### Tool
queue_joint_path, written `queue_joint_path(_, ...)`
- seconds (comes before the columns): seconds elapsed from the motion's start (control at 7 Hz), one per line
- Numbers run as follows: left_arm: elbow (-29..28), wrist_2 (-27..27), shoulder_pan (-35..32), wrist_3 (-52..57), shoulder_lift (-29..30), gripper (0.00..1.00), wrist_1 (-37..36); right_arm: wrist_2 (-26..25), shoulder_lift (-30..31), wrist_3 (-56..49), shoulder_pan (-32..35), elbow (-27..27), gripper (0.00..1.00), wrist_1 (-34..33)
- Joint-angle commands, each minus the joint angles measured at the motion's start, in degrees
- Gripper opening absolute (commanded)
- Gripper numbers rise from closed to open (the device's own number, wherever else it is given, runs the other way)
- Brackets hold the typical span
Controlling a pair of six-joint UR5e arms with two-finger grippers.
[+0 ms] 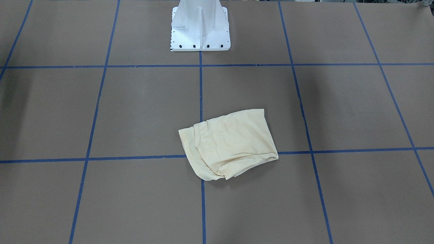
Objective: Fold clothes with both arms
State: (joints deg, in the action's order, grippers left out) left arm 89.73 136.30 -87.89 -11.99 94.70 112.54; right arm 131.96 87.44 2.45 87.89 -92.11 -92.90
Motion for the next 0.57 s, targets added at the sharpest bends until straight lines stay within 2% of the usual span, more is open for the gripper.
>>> queue_joint_path(0.0, -0.08, -0.24, 0.0, 0.22, 0.57, 1.0, 0.14, 0.05, -0.07, 0.09, 0.0, 0.0, 1.0, 0.0)
queue_joint_path(0.43, -0.08, -0.24, 0.18, 0.3, 0.57, 1.0, 0.23, 0.05, -0.07, 0.36, -0.09, 0.0, 1.0, 0.0)
